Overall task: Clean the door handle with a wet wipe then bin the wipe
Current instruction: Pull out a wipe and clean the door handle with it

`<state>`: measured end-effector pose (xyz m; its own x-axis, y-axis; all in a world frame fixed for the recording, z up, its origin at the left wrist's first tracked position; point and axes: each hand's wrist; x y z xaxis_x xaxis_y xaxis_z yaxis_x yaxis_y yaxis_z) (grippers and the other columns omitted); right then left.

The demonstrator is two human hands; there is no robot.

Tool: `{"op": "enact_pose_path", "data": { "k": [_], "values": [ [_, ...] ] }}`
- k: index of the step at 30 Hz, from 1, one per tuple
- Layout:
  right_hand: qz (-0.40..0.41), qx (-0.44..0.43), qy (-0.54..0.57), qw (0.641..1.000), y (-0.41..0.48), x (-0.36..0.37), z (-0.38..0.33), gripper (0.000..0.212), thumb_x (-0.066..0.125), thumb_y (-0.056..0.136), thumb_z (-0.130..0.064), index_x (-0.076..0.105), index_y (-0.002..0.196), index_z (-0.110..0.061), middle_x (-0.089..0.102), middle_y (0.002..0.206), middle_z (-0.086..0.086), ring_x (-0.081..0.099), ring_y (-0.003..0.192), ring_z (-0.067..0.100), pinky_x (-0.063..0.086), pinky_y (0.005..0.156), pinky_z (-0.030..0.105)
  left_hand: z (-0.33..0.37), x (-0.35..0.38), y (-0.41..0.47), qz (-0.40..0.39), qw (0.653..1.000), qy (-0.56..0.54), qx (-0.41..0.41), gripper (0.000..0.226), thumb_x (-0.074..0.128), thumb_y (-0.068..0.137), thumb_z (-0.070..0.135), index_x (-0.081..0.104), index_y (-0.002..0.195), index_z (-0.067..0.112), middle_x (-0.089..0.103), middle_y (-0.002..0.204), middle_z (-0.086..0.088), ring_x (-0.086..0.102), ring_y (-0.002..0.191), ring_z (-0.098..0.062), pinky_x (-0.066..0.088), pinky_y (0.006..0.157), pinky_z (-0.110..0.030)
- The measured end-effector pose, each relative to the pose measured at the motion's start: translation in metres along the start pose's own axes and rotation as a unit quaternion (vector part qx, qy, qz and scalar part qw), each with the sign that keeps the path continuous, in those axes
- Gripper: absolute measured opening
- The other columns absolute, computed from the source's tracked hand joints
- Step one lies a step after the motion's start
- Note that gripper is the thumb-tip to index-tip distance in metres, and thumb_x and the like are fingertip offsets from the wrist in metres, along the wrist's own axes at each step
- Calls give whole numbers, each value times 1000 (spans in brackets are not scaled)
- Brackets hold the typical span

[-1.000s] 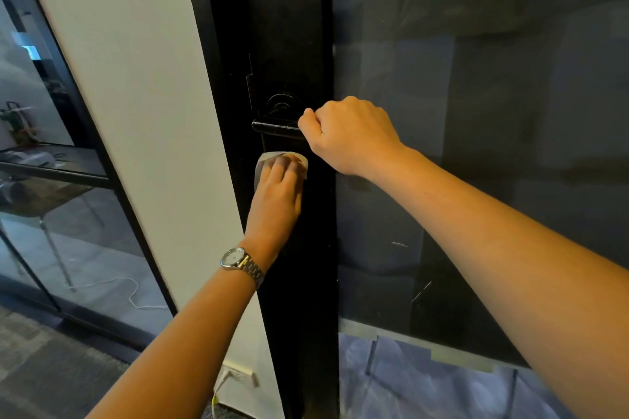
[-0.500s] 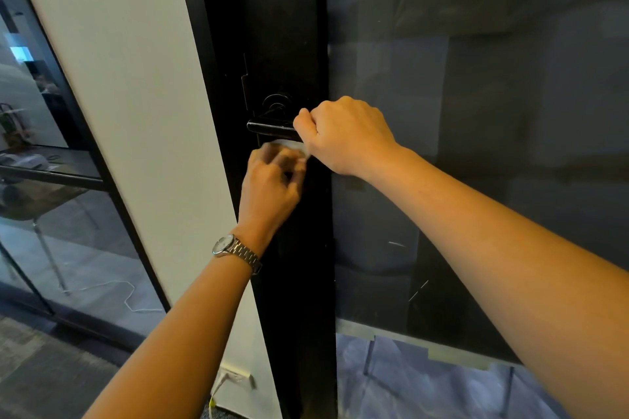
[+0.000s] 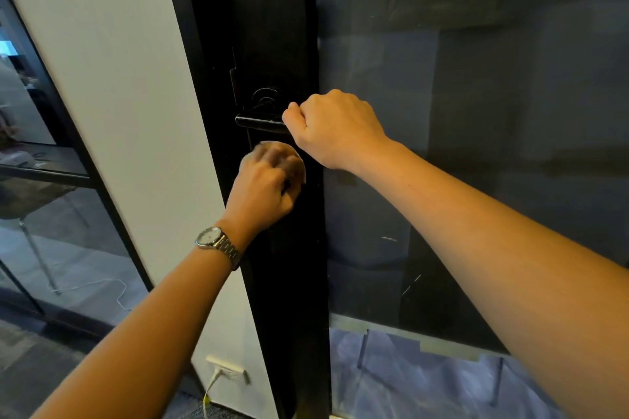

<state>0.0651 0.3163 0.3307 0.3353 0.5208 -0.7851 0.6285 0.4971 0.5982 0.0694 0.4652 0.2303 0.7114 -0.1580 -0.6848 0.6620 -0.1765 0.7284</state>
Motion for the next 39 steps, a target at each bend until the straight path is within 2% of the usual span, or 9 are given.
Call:
{"op": "enact_pose_path", "data": {
  "k": [5,10,15,18,23,27,29,34,39],
  "values": [
    [-1,2,1,1000,0,1,1,56,30,100,-33,37,47,-17,40,49,-3,37,46,9,21,44,24,21,14,9,124,904,-214,-348,43,62,82,35,47,118,15,43,121,-10,46,109,-27,47,86,-36],
    [0,-2,2,1000,1,1,1,56,30,100,-33,37,47,-17,40,48,-2,37,46,10,22,44,25,15,8,21,79,822,-276,-492,46,52,86,38,40,118,8,50,118,-17,56,102,-31,51,82,-39],
    [4,-1,-1,1000,1,2,1,55,30,99,-34,39,48,-17,41,50,-3,38,47,10,22,44,25,36,8,5,91,976,-48,-192,30,59,83,16,55,112,9,51,120,-17,48,108,-36,42,87,-39],
    [6,1,-3,1000,0,1,1,55,30,99,-33,37,47,-17,40,49,-3,37,46,10,20,44,25,28,18,-5,81,980,-54,-172,39,67,76,20,56,113,13,47,127,-16,40,116,-38,41,93,-45],
    [6,-5,0,1000,0,6,-4,56,31,99,-34,36,46,-17,39,47,-3,36,44,10,20,44,25,35,16,-11,150,827,-309,-445,64,73,70,29,40,124,17,45,114,-3,48,97,-17,41,79,-26],
    [14,0,-5,1000,1,3,0,56,31,99,-34,36,46,-16,38,47,-2,35,44,11,20,44,24,53,19,-7,145,692,-436,-557,44,65,80,25,45,115,9,55,90,-1,55,76,-13,46,66,-26],
    [13,1,-3,1000,1,0,1,56,31,99,-34,36,46,-16,38,47,-2,35,44,11,20,44,24,63,24,-11,151,711,-419,-545,33,59,85,20,47,114,8,58,96,-7,56,79,-15,47,67,-27],
    [7,0,-6,1000,0,1,1,56,31,99,-34,36,46,-16,38,47,-2,36,44,10,20,44,24,80,46,-49,85,891,-296,-335,51,52,89,8,33,137,10,34,138,-9,43,121,-16,41,98,-23],
    [6,-3,-5,1000,0,1,1,56,31,100,-34,35,47,-17,37,46,-3,34,42,8,20,43,22,86,56,-56,3,912,-304,-276,64,42,95,22,4,147,21,0,156,1,33,135,-24,28,99,-18]
  ]
}}
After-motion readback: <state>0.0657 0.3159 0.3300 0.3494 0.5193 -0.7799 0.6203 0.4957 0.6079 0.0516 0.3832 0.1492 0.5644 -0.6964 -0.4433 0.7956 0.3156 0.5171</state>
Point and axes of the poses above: each hand's wrist, its own y-axis towards the middle knuckle, its own x-axis out of the palm, z = x × y
